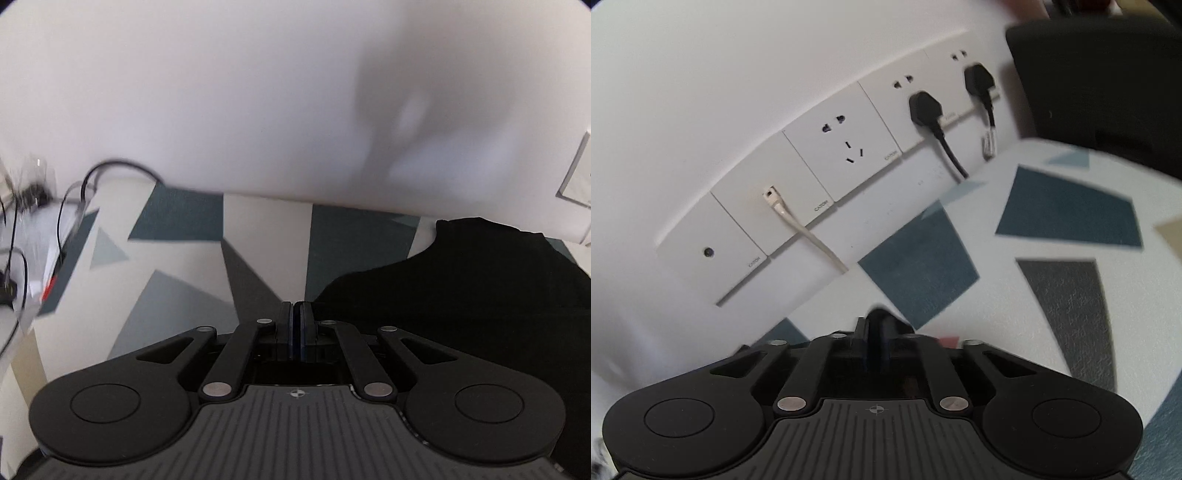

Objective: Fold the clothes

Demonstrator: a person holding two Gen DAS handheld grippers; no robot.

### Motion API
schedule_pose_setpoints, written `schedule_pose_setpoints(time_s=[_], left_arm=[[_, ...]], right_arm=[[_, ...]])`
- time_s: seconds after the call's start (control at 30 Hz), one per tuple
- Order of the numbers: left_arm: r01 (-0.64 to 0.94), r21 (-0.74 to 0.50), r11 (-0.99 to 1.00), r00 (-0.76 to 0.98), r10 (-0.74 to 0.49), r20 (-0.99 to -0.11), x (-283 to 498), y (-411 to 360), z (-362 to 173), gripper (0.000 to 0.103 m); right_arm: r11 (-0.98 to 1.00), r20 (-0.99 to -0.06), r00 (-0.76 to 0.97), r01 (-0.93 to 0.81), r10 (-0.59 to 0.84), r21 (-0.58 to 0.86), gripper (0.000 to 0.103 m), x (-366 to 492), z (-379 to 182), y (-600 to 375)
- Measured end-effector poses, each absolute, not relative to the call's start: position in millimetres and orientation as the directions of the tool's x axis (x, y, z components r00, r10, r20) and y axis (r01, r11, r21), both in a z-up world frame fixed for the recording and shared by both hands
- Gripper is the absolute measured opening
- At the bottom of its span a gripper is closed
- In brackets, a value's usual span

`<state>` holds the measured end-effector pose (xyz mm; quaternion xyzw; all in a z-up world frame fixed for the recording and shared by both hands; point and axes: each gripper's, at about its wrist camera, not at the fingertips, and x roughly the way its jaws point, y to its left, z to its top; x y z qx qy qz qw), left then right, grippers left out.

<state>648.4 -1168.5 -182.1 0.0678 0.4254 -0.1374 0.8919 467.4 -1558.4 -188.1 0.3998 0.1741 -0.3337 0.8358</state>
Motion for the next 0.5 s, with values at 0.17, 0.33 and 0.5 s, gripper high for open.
schedule_pose_setpoints(time_s=[0.17,0.33,0.5], left_arm=[[0.311,0.022,0.95,0.605,-0.18,-0.776,655.6,-1174.4,-190.4,0.004],[0.367,-0.03,0.93,0.565,-0.248,-0.787,642.4,-1160.0,-182.0,0.032],[0.41,-0.084,0.908,0.539,-0.315,-0.781,616.3,-1136.1,-167.7,0.061]], right_arm=[[0.465,-0.571,0.699,0.714,-0.431,0.523,0.051,453.6,-170.9,-1547.1],[0.49,-0.582,0.664,0.744,-0.468,0.454,0.051,410.9,-167.8,-1508.1],[0.666,-0.598,0.645,0.709,-0.477,0.233,0.052,417.8,-175.0,-1468.9]])
